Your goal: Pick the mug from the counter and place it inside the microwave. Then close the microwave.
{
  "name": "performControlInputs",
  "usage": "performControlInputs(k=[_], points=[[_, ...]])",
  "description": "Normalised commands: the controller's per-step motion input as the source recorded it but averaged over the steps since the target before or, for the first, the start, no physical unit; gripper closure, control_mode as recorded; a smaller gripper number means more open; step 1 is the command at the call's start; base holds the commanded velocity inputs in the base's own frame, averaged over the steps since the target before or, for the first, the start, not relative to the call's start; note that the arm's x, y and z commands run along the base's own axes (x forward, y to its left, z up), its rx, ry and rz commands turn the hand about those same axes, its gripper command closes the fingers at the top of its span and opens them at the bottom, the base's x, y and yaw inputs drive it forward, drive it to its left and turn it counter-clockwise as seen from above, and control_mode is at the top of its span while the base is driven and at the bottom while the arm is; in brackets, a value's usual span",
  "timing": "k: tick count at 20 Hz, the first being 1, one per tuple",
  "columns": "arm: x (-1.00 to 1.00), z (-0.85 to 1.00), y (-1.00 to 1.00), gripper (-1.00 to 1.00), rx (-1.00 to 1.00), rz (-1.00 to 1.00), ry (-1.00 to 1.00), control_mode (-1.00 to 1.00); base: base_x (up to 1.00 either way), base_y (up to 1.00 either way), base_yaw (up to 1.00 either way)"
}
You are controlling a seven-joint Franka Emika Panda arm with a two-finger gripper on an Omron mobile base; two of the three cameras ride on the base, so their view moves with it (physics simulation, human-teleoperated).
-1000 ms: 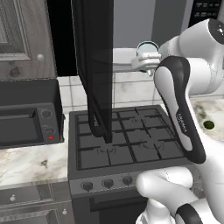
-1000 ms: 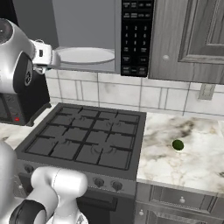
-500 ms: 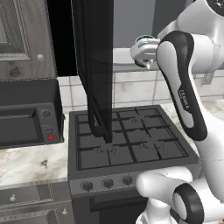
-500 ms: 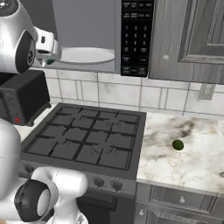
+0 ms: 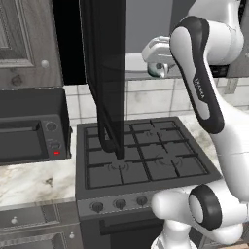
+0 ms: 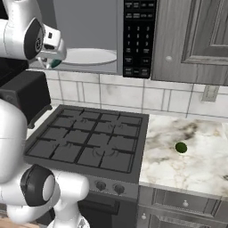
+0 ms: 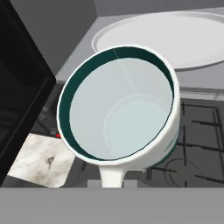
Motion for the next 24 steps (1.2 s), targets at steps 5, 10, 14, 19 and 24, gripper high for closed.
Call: performControlInputs(k=[5,10,14,19,24], points=[[0.22,-0.09,0.00,1.00,0.00,0.00,0.00,-1.00,0.00,0.00,0.00],[0.30,-0.22,0.00,1.00,0.00,0.00,0.00,-1.00,0.00,0.00,0.00],[0.30,-0.07,0.00,1.00,0.00,0.00,0.00,-1.00,0.00,0.00,0.00],[0.17,0.00,0.00,1.00,0.00,0.00,0.00,-1.00,0.00,0.00,0.00],[0.41,0.00,0.00,1.00,0.00,-0.02,0.00,-1.00,0.00,0.00,0.00]])
